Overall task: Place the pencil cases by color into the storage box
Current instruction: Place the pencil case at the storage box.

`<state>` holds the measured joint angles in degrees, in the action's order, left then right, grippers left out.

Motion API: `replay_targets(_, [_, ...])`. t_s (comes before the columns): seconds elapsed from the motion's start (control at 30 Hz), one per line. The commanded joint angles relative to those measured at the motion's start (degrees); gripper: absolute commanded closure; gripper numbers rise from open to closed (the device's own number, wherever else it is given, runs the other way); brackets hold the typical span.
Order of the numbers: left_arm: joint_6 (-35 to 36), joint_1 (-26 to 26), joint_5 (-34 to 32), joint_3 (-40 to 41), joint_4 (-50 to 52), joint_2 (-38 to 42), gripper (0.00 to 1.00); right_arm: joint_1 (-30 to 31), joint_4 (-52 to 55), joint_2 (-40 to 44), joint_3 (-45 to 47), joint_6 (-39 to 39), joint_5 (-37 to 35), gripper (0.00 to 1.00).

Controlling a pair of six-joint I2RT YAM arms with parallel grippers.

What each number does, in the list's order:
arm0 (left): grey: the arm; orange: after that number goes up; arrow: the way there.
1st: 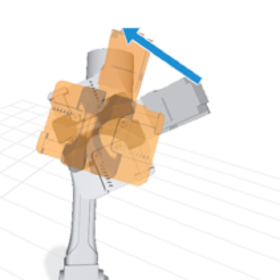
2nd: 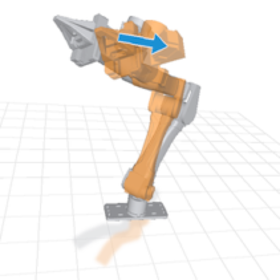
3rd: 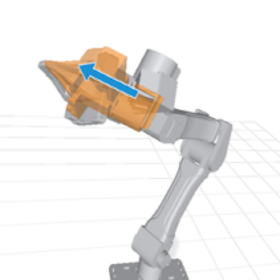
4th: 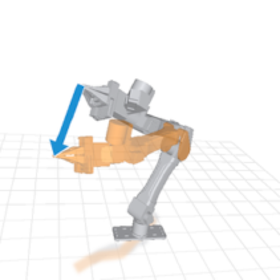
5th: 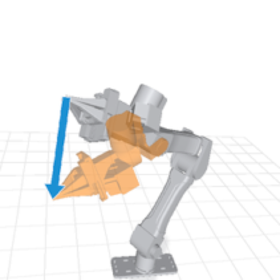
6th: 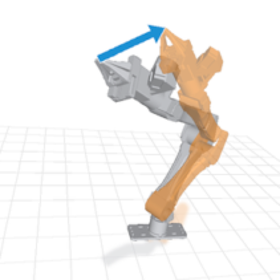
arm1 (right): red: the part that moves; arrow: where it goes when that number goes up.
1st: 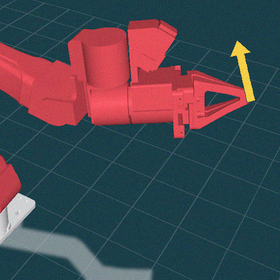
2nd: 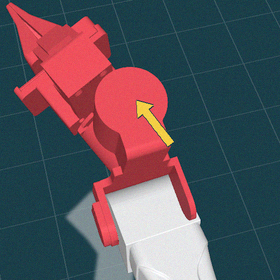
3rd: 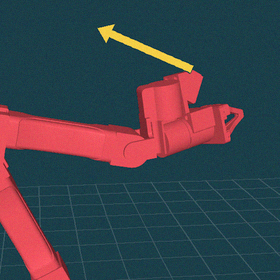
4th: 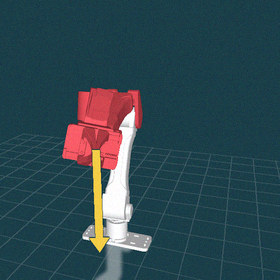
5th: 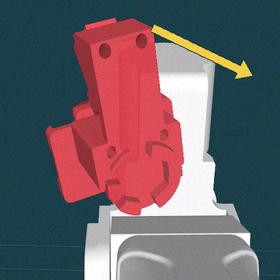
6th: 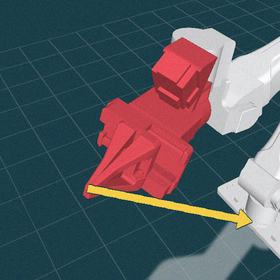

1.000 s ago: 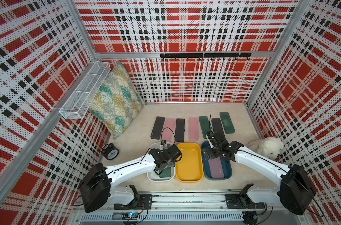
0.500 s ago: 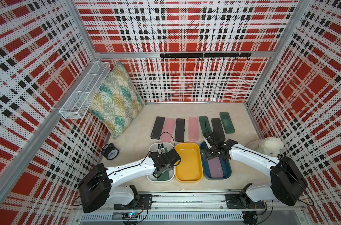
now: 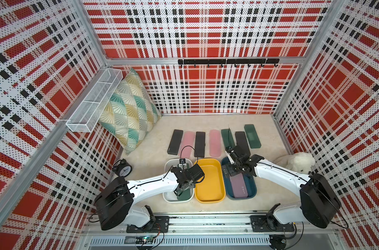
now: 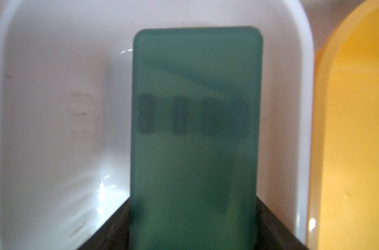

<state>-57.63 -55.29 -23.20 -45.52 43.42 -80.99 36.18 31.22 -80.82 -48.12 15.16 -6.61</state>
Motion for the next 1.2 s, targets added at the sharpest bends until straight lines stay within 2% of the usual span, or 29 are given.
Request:
replay_targets(0.0, [0.43,-0.83,-0.8,-2.34,-1.12,-1.77,0.57,-0.41,-2.13,-0.66,-0.44,-0.57,0.96,0.0])
replay_targets(0.47, [-0.2,-0.88,-0.62,-1.85,-1.41,-3.06,0.56,-0.41,-2.67,-0.31,-0.21,-0.83,1.76,0.0])
replay_targets(1.17, [-0.12,-0.88,-1.83,-2.11,-0.1,-1.93,0.3,-0.4,-1.62,0.47,-0.74,-0.57,1.48,0.0])
